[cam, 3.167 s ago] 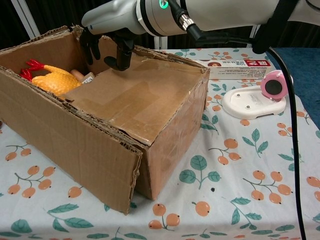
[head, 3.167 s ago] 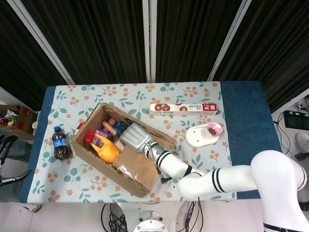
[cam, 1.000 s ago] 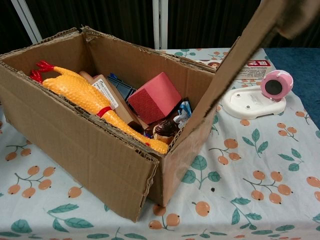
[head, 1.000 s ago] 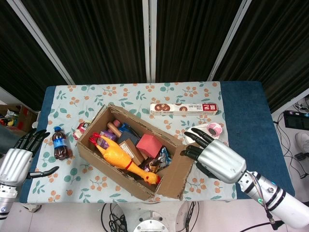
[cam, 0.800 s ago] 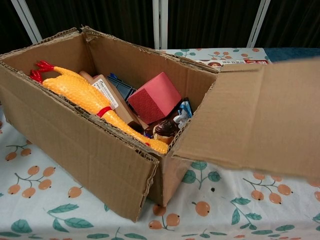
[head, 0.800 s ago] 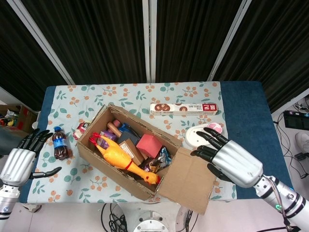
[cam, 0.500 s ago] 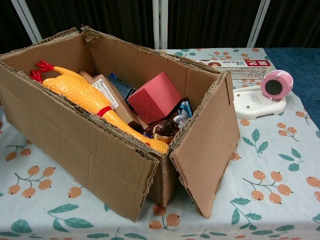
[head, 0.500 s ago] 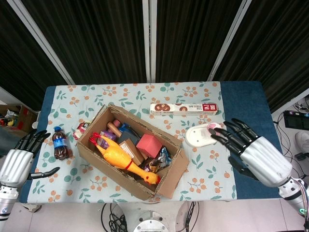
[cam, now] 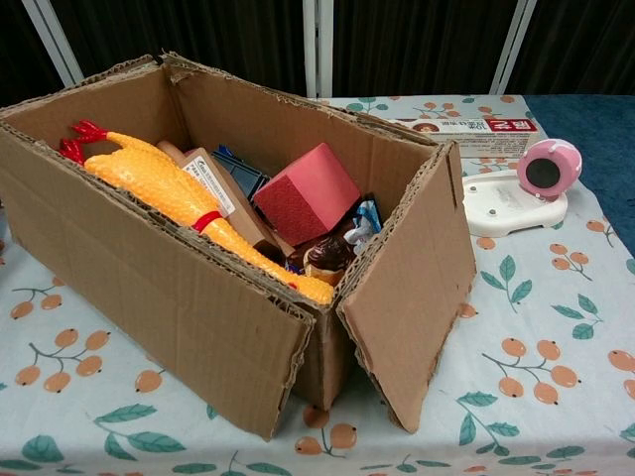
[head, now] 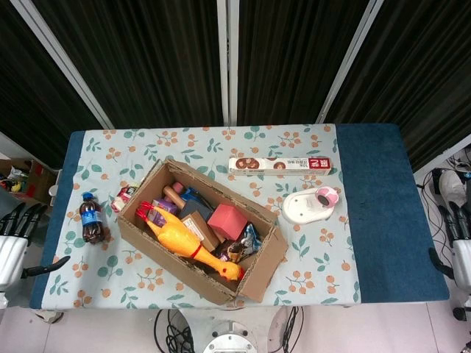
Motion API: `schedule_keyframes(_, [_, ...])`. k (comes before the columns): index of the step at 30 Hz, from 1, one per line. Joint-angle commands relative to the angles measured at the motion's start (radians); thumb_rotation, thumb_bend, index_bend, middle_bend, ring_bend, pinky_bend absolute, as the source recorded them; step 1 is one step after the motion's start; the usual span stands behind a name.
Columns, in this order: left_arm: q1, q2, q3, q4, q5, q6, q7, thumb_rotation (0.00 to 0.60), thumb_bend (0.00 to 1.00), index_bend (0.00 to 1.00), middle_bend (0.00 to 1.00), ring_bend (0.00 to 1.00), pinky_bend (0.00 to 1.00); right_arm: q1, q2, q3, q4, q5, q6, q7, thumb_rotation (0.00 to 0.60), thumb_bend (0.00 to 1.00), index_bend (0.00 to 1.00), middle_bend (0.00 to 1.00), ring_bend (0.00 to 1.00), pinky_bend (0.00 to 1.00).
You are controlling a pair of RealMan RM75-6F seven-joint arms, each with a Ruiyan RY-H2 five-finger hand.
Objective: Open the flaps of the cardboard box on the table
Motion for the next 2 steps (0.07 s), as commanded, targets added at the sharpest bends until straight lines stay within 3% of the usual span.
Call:
schedule_keyframes(1, [0.007,-0.021,0.001,0.035,-0.005,0.005,-0.017,0.137,0.04,0.07,0.10,0.06,0.17,-0.058,-0.079,0.025,0.088,0.066,0.017,0.045,0.600,0.22,0.00,0.00,0.00,0.00])
schedule_keyframes(2, [0.008,-0.026,0.002,0.046,-0.005,0.002,-0.027,0.138,0.04,0.07,0.10,0.06,0.17,-0.061,-0.089,0.029,0.101,0.072,0.009,0.055,0.600,0.22,0.00,0.00,0.00,0.00])
